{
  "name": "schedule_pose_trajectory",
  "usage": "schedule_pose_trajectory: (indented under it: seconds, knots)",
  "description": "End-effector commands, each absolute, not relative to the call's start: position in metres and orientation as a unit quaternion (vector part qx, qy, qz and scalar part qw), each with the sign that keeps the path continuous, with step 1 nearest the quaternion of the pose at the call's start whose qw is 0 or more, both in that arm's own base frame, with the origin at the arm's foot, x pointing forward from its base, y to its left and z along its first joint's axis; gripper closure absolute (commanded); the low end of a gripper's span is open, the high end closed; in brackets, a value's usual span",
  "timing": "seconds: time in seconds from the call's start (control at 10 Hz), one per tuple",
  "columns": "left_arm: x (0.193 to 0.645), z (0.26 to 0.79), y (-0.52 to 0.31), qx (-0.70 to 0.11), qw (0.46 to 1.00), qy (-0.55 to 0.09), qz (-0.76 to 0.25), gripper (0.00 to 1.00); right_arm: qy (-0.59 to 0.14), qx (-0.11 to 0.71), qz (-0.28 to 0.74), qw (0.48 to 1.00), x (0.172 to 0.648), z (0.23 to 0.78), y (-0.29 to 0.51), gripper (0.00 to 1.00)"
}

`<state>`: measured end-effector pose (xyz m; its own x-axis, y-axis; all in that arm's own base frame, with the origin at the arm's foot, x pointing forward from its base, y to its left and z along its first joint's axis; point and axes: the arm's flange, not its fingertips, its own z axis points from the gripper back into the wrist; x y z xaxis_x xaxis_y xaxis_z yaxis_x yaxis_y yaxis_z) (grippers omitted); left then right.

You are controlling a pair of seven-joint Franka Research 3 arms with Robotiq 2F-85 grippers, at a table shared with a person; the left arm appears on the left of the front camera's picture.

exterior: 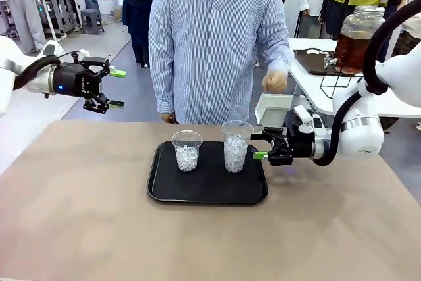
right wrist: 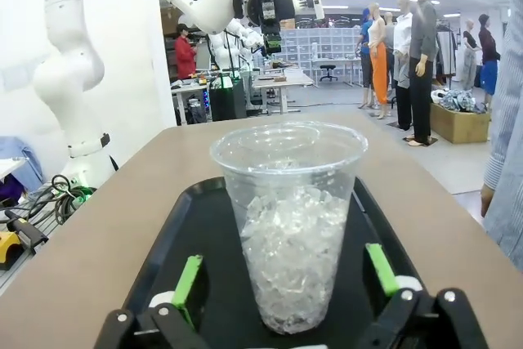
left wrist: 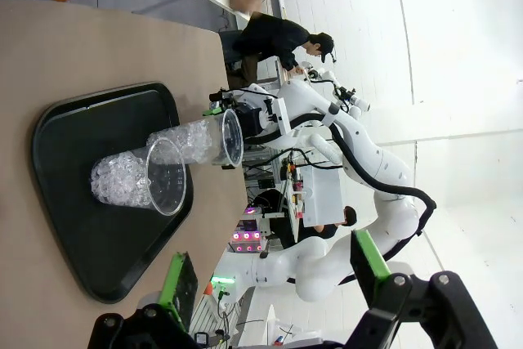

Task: Pour the drink into the iced cup.
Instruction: Pick up the iced cup indicated by the human and present it to them.

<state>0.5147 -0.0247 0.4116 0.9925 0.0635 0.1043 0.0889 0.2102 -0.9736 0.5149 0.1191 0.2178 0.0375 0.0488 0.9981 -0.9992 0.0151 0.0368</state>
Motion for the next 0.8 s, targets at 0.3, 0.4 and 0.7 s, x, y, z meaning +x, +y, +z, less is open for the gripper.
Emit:
schedule_pose_trajectory:
  seconds: [0.3, 0.4, 0.7]
  knots:
    - [0.514, 0.413, -0.025, -0.628, 0.776, -0.063, -0.007, 0.00, -0.471, 0.510, 0.482, 0.534, 0.526, 0.217, 0.138, 0.00]
    - [0.514, 0.413, -0.025, -0.628, 0.776, -0.063, -0.007, 0.00, -0.469, 0.512, 0.481, 0.535, 0.527, 0.216, 0.140, 0.00]
    - [0.514, 0.413, -0.025, -0.628, 0.776, -0.063, -0.007, 0.00, -0.464, 0.515, 0.483, 0.535, 0.527, 0.216, 0.150, 0.00]
